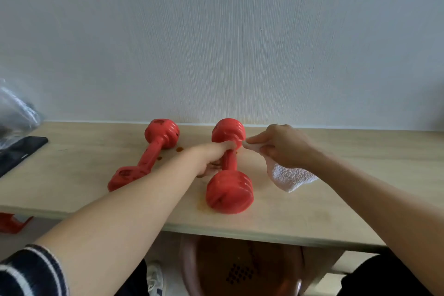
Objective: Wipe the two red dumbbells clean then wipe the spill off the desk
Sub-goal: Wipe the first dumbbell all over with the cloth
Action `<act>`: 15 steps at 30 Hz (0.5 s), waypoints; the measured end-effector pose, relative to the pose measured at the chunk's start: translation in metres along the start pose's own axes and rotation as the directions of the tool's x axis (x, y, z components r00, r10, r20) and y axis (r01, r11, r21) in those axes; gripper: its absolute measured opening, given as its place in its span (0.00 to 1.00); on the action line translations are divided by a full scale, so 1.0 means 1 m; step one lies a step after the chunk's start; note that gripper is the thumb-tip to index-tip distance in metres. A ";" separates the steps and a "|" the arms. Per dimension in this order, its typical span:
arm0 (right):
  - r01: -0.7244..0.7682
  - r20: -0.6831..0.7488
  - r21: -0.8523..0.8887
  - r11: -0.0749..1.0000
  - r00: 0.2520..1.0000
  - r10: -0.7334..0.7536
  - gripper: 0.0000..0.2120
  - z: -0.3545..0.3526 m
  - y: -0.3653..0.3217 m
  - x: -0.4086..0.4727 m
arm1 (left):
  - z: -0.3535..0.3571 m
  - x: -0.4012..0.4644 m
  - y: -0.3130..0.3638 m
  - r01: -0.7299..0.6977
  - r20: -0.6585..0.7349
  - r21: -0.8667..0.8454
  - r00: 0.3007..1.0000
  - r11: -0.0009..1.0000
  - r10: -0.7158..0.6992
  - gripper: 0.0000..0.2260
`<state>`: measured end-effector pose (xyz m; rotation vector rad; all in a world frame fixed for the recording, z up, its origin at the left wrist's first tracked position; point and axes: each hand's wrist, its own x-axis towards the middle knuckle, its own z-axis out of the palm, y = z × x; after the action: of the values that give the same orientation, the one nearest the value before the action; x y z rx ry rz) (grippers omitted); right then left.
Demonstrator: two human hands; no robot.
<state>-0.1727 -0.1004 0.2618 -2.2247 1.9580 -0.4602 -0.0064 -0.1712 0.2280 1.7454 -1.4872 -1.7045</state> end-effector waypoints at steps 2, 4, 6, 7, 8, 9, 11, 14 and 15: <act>0.001 0.007 0.002 1.000 1.000 -0.001 0.14 0.002 0.006 0.003 | 0.005 0.008 0.005 0.047 0.083 -0.263 0.996 0.964 -0.026 0.08; 0.003 0.016 0.037 0.999 1.000 -0.004 0.14 0.001 0.008 0.003 | 0.007 0.014 0.008 0.077 0.125 -0.380 0.992 0.922 -0.032 0.03; -0.004 0.013 0.071 0.997 1.000 0.003 0.14 -0.002 0.010 0.003 | 0.010 0.014 0.007 0.098 0.141 -0.434 0.989 0.896 -0.039 0.02; -0.010 0.010 0.072 0.997 1.000 0.009 0.14 -0.004 0.010 0.002 | 0.012 0.013 0.007 0.096 0.138 -0.457 0.990 0.884 -0.036 0.03; -0.015 0.011 0.066 0.998 1.000 0.015 0.15 -0.006 0.012 0.002 | 0.014 0.011 0.007 0.089 0.129 -0.475 0.991 0.876 -0.031 0.03; -0.019 0.012 0.059 0.998 1.000 0.019 0.17 -0.008 0.013 0.002 | 0.015 0.009 0.007 0.078 0.119 -0.486 0.993 0.870 -0.022 0.03; -0.023 -0.001 0.082 0.996 1.000 0.023 0.18 -0.012 0.013 -0.001 | 0.013 0.005 0.005 0.054 0.096 -0.514 0.995 0.856 -0.005 0.03; -0.020 -0.042 0.209 0.978 0.999 0.029 0.17 -0.024 0.008 -0.009 | 0.008 -0.008 0.006 -0.045 0.030 -0.526 0.997 0.849 0.071 0.02; -0.012 -0.059 0.234 0.972 0.998 0.027 0.17 -0.029 0.005 -0.012 | 0.006 -0.013 0.007 -0.102 -0.006 -0.523 0.993 0.846 0.116 0.01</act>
<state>-0.1881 -0.0865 0.2858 -2.0661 1.8434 -0.7242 -0.0115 -0.1613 0.2390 1.3250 -0.9711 -1.8514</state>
